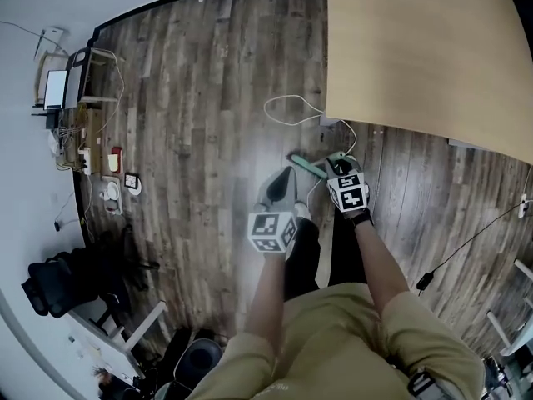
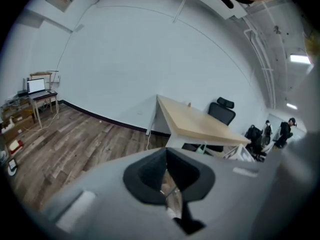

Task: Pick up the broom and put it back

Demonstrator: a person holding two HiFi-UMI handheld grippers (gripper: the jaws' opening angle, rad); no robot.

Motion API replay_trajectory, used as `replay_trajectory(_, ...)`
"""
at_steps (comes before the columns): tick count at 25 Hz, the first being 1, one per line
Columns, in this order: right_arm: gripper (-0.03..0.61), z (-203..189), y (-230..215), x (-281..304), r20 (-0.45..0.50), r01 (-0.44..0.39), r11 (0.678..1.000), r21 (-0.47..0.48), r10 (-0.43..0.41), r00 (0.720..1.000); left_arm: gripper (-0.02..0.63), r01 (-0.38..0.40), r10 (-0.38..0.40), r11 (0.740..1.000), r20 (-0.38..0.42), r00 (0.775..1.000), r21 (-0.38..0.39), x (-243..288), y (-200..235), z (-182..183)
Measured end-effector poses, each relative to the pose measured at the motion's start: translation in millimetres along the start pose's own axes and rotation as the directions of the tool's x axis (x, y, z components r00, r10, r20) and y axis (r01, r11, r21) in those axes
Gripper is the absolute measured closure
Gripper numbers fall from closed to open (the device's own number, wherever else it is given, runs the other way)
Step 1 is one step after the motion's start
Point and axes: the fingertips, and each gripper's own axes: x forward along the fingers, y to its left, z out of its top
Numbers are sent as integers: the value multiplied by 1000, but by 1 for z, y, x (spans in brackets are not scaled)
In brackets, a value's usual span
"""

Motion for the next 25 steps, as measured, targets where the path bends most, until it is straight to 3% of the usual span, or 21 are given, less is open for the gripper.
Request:
replay_trajectory(6,497,23,-40,48,14,24,1000,-1,-24,1000,611,32,-28,997,-57,998,68,33,4,-18)
replay_trajectory(11,495,34,-40,66,15,2,999,-35,-1,1000,611,33,-29,997,-55,998,73,46,7,-12)
replay_trajectory(15,495,34,-61,71,51,35,997,64,-38,998,611,39,-34,996,-54,998,78,54,1,-11)
replay_trajectory(20,491,34,-74,67,78,44,995,89,-51,996,611,30,-26,997,-66,997,65,56,-1,-20)
replay_trajectory(25,483,29,-87,55,123,50,983,175,-72,990,611,35,-31,998,-80,996,59,53,-4,-27)
